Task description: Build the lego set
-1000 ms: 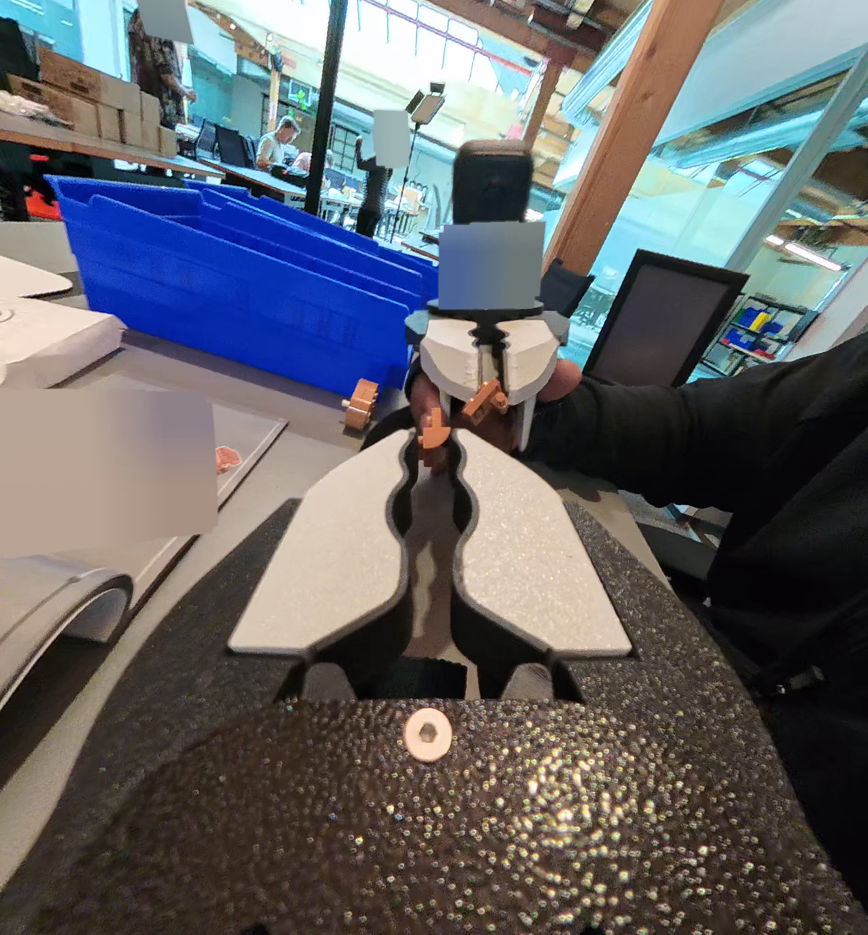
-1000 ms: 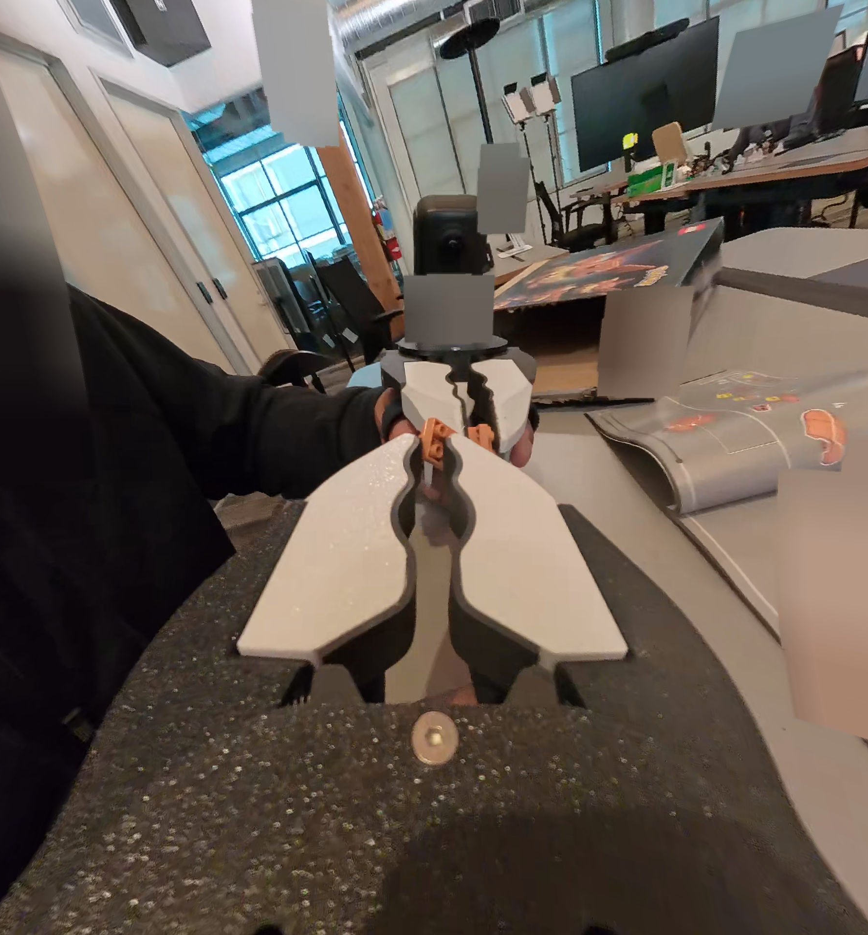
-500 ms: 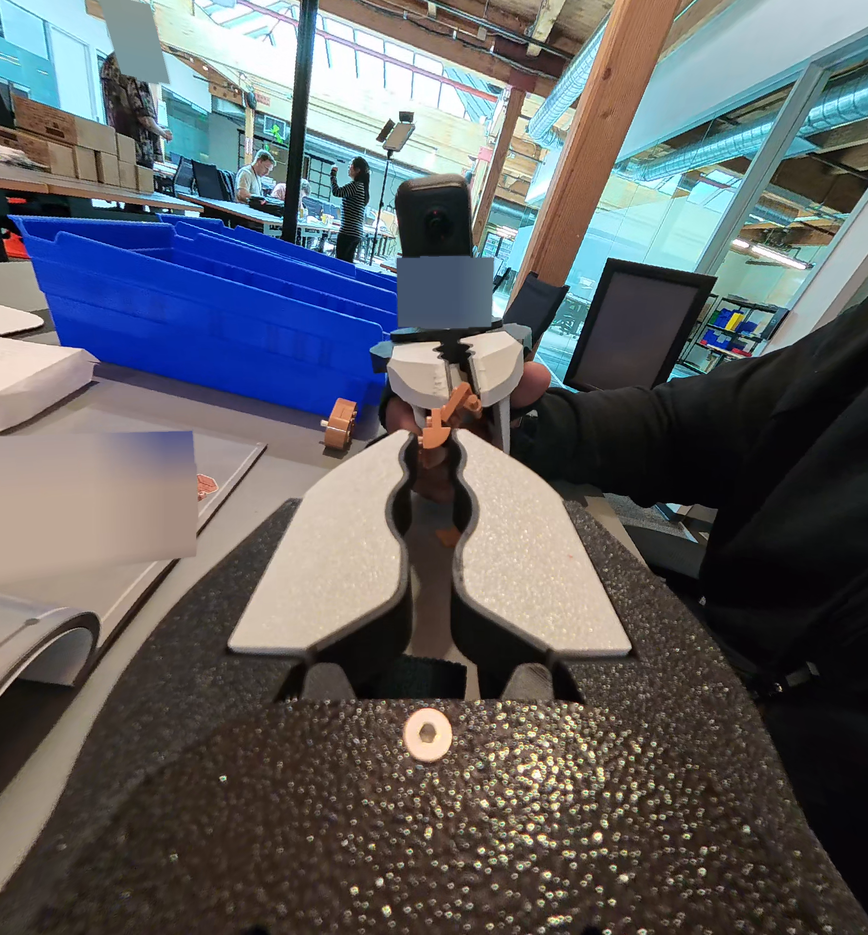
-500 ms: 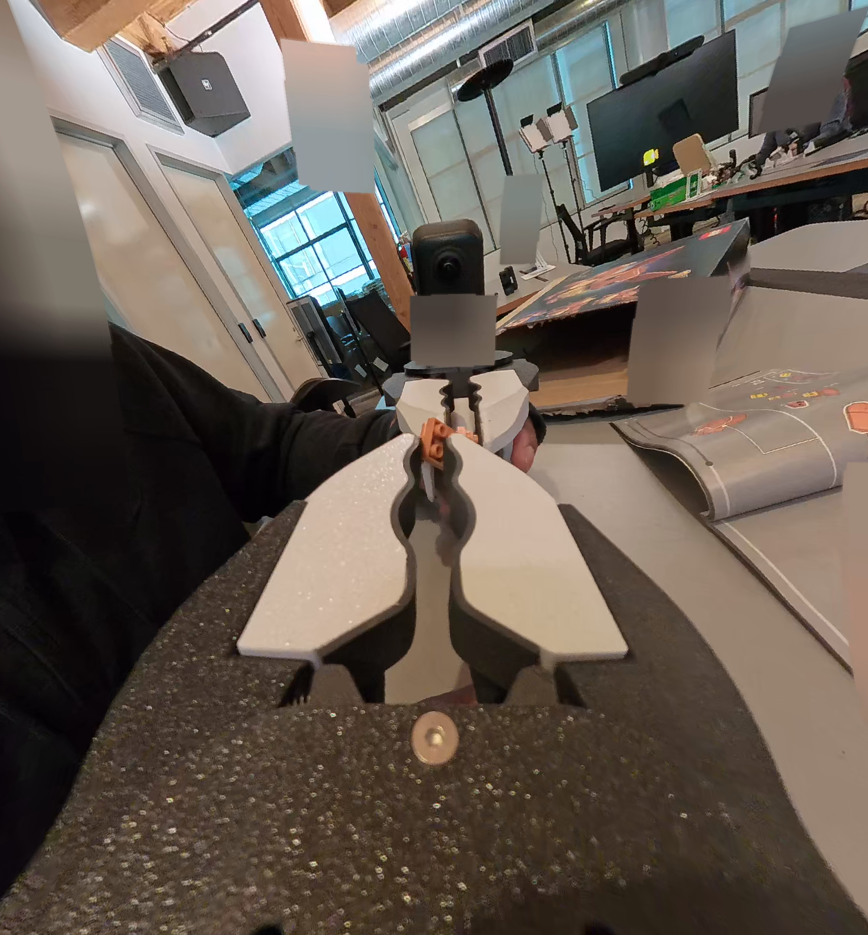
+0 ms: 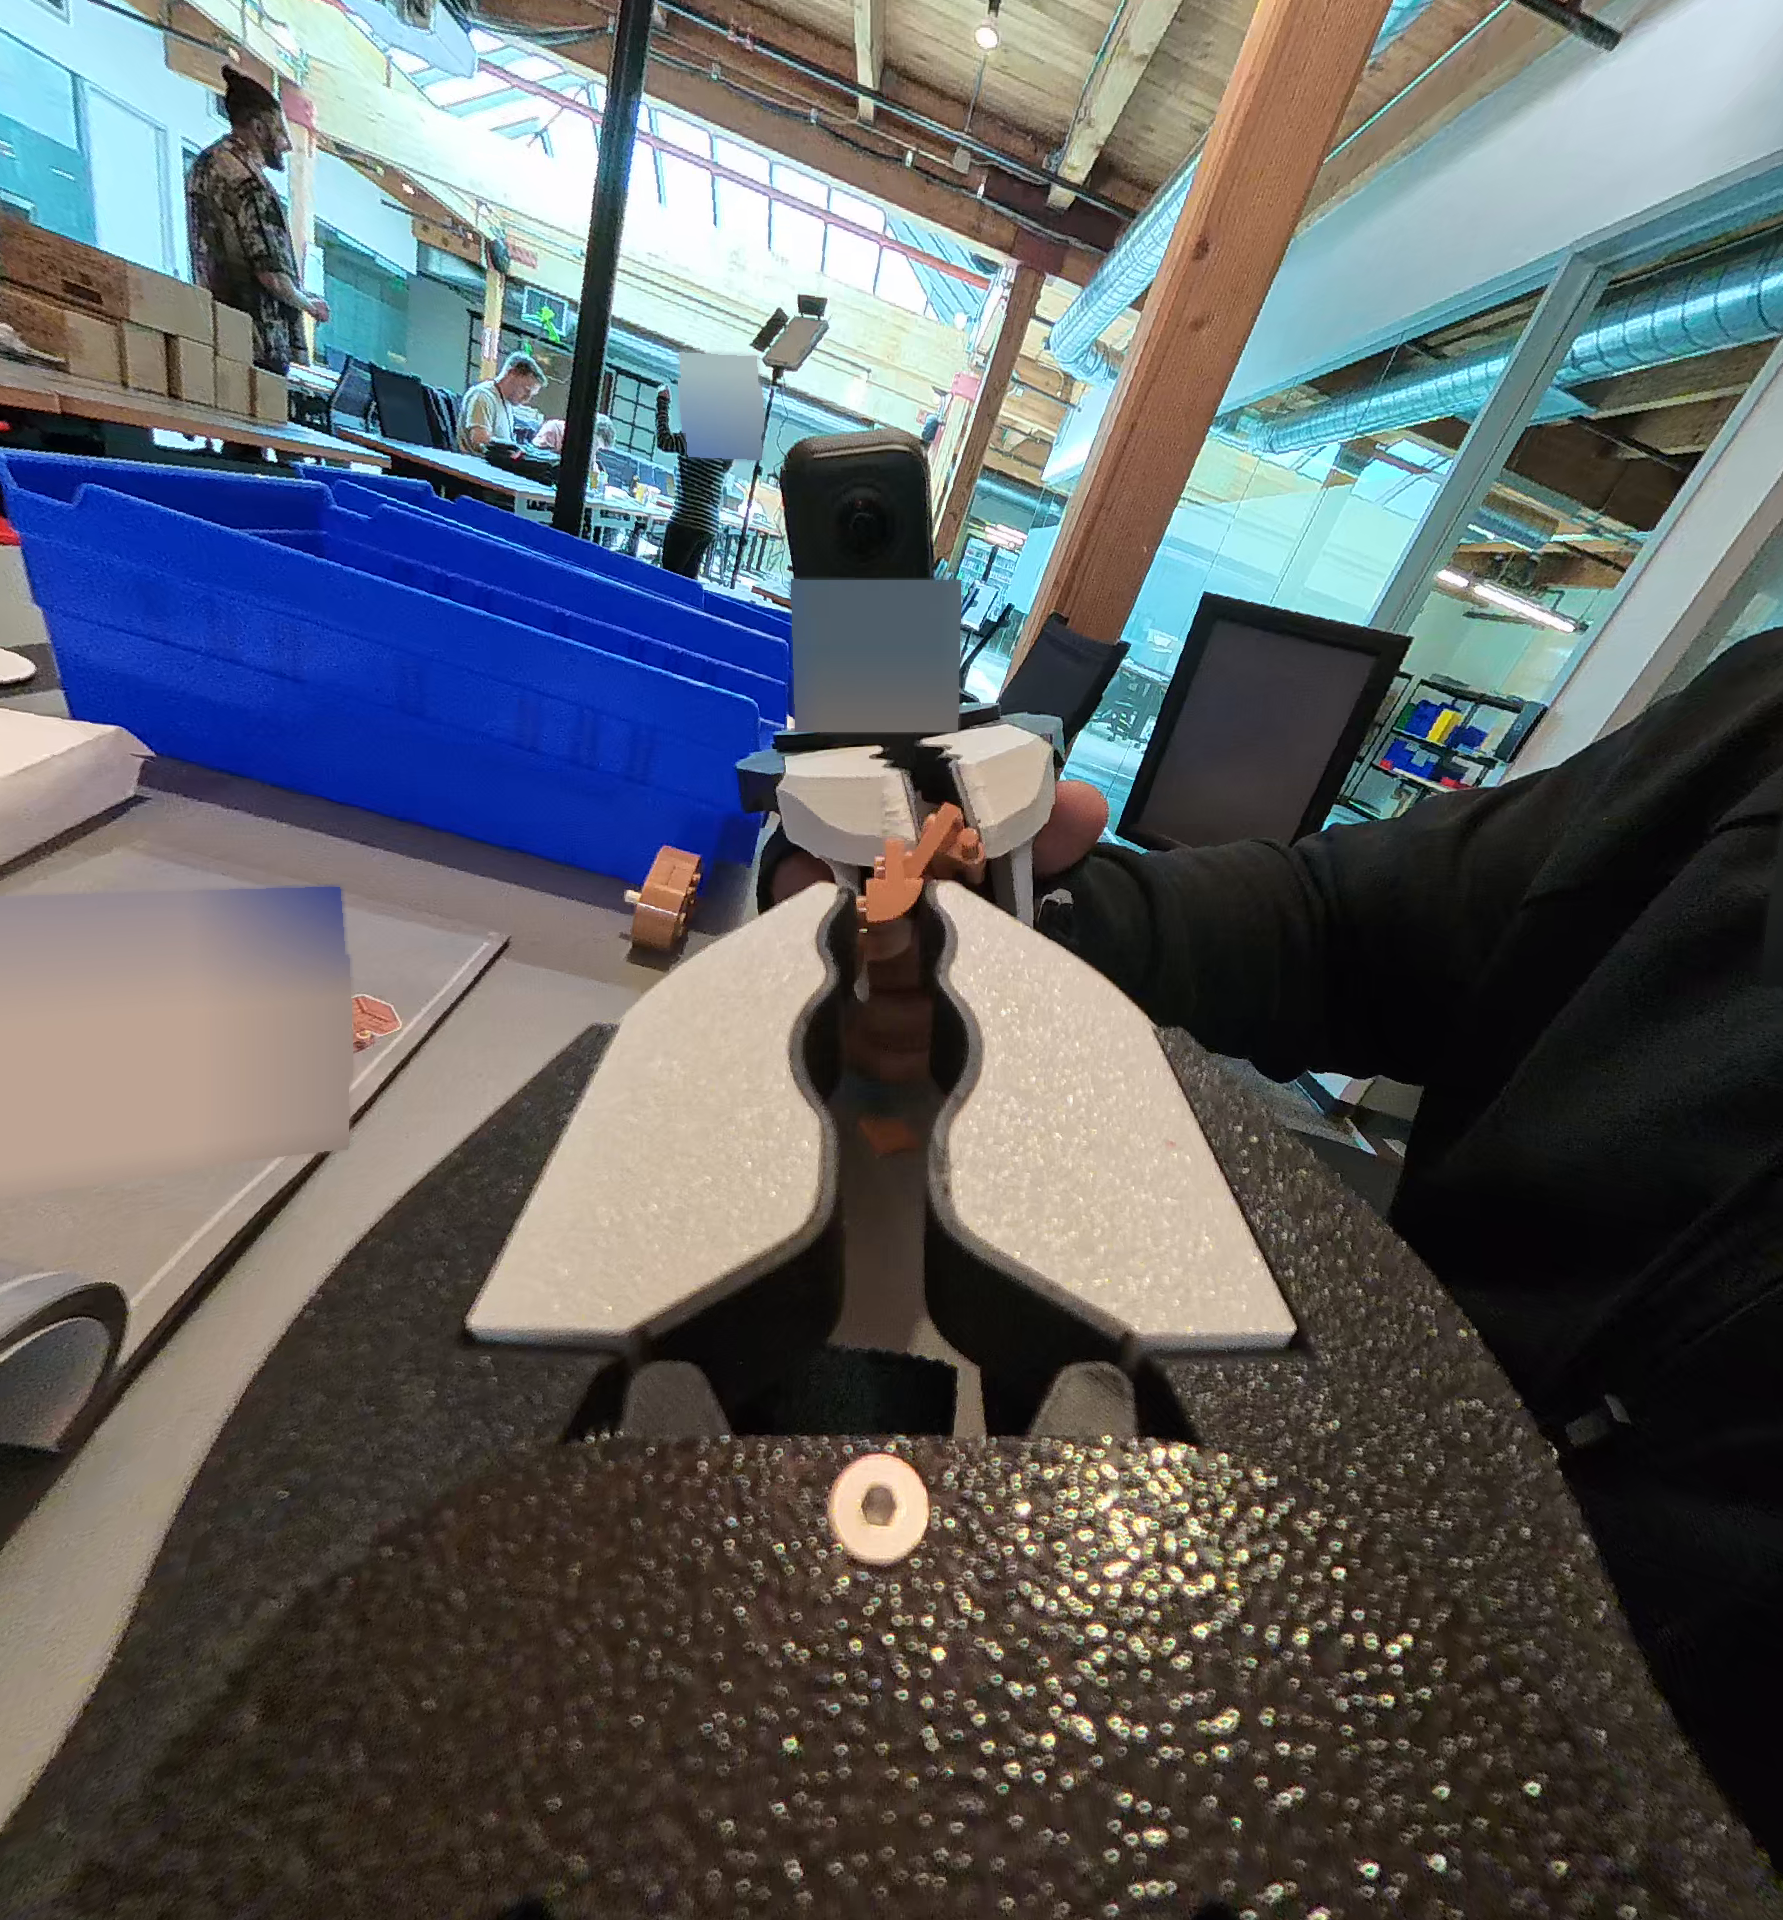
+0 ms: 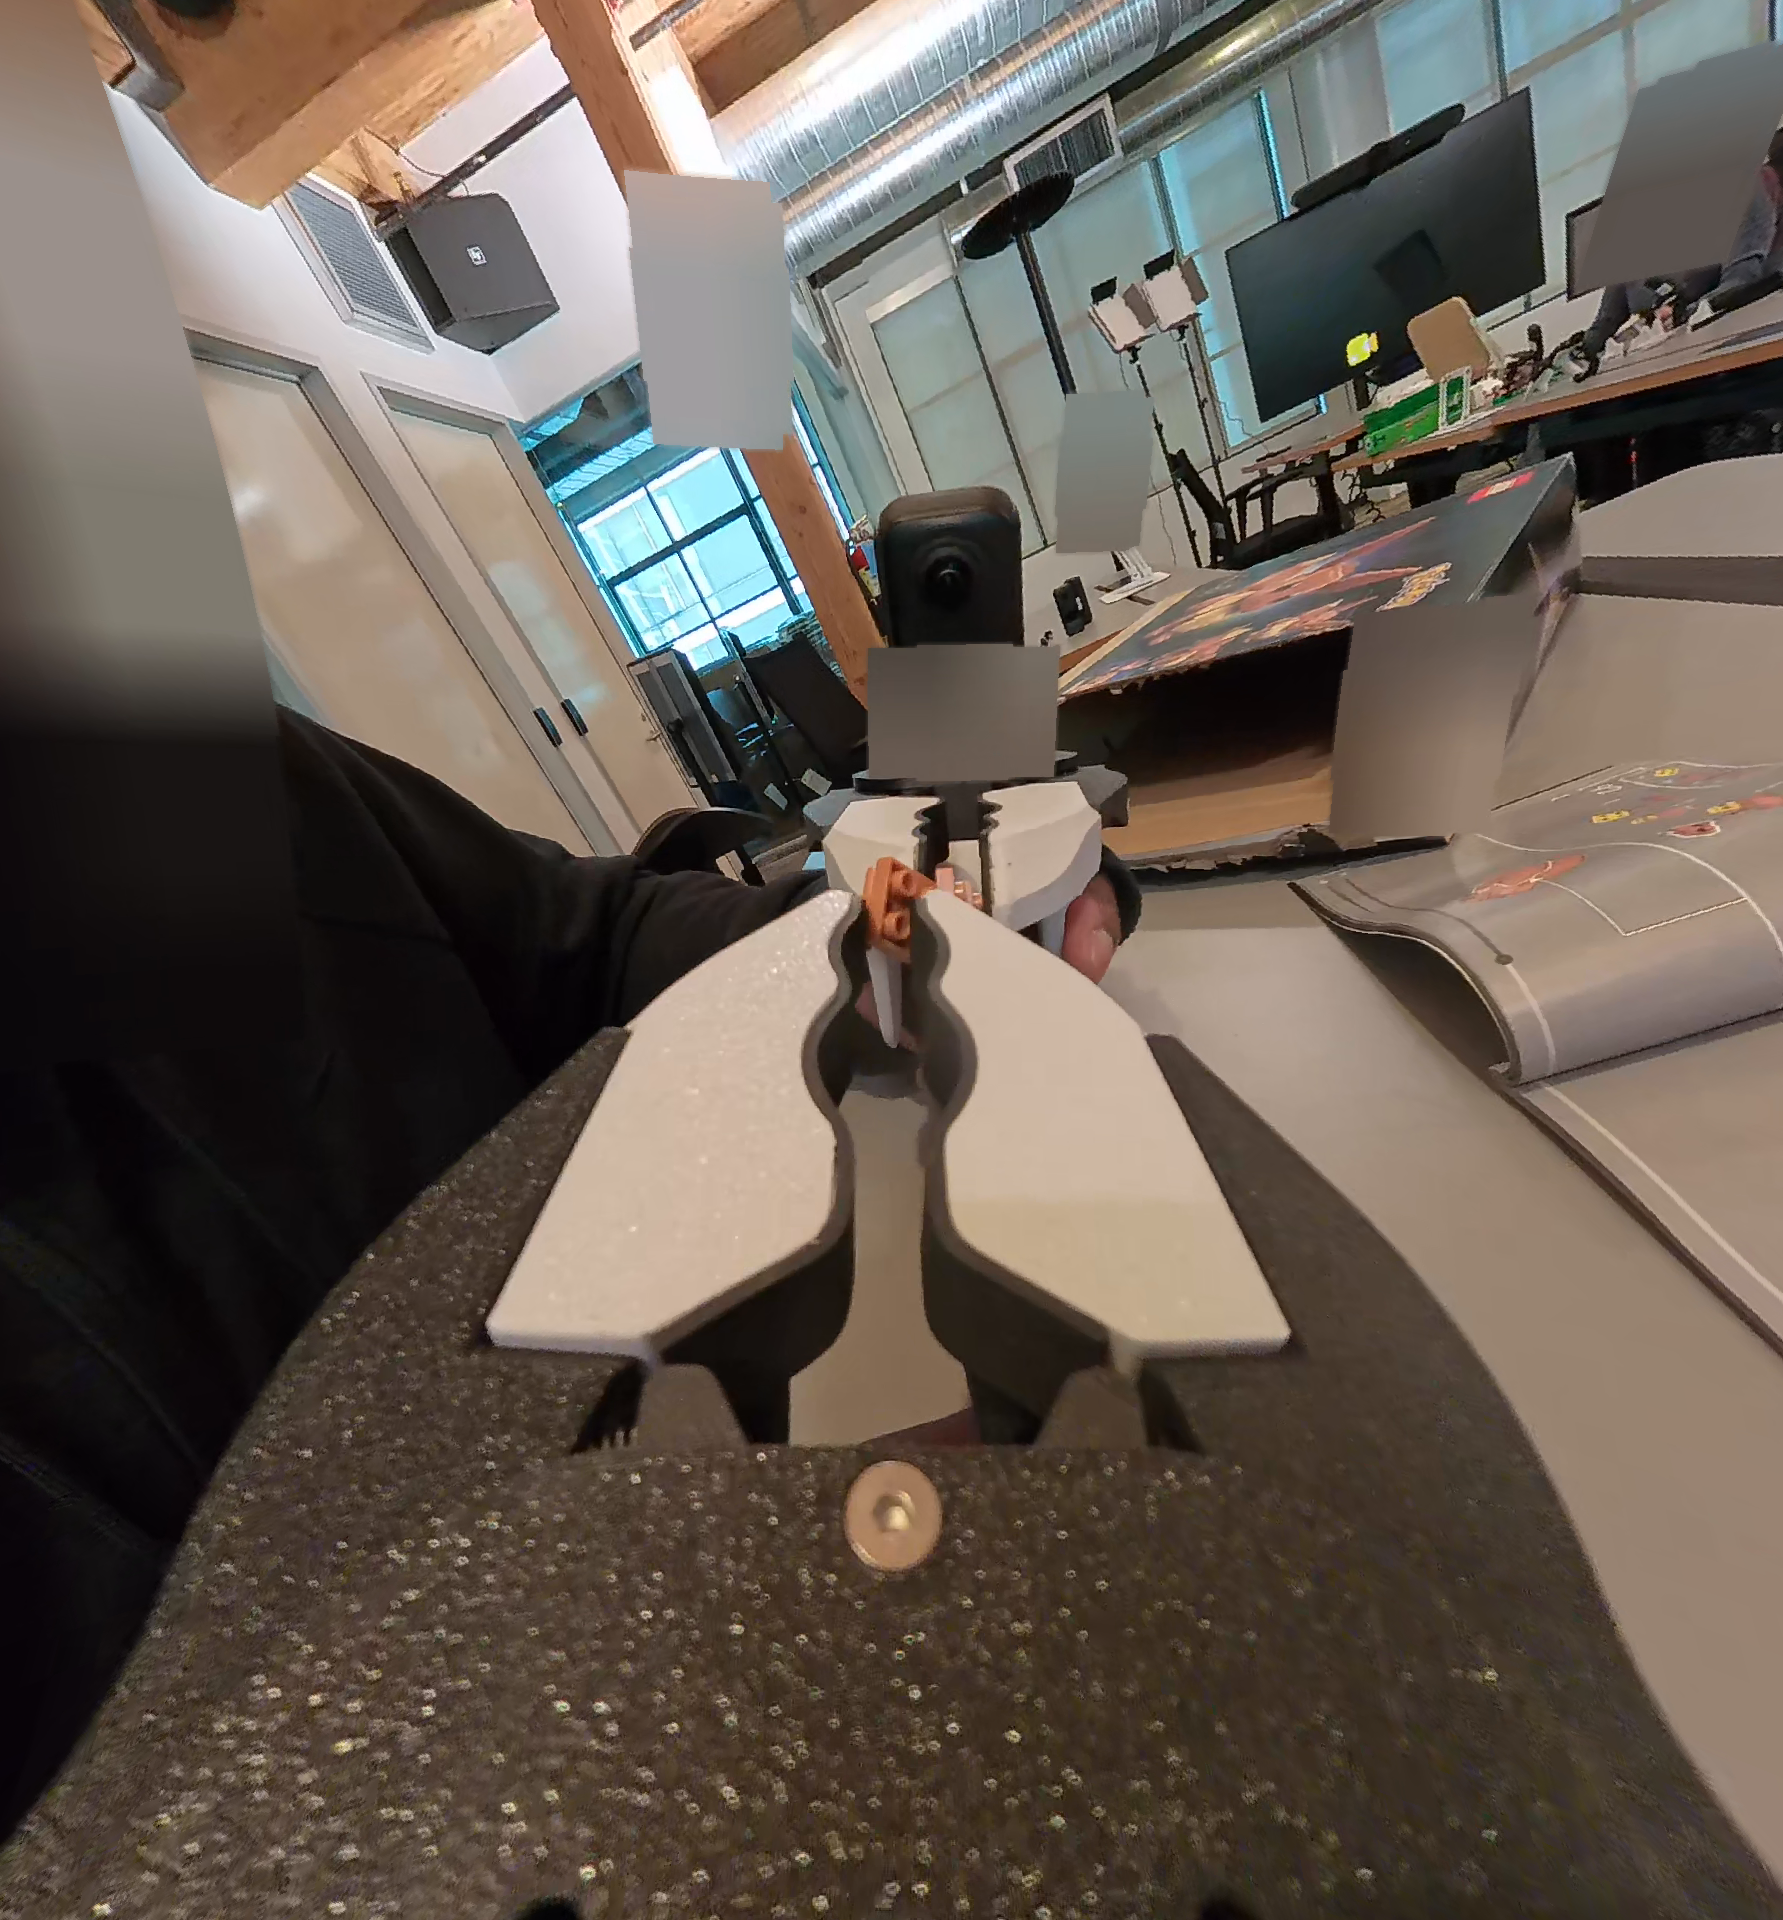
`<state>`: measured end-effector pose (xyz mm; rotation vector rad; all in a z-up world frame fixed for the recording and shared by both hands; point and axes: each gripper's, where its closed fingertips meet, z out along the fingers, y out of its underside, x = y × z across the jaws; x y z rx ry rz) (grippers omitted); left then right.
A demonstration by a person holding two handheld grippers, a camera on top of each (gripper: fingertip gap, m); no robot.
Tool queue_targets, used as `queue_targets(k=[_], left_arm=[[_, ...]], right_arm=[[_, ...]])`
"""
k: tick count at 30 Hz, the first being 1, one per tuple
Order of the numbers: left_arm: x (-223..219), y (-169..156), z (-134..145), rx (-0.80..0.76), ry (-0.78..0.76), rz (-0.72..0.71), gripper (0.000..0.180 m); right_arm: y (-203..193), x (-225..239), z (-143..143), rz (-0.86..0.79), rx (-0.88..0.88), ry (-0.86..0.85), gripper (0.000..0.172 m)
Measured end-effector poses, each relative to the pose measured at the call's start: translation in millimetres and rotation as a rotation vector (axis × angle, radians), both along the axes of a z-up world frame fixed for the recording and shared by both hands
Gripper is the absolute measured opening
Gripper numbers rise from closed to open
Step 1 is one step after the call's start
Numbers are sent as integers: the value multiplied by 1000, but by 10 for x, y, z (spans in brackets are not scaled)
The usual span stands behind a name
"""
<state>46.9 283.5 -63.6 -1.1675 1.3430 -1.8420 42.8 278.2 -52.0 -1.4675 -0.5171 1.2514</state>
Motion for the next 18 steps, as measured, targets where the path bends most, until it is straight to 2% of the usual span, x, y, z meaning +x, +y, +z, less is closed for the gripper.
queue_targets(k=[18], left_arm=[[0,40,4,22,-4,33,11]], right_arm=[[27,1,-24,-126,90,-152,8]])
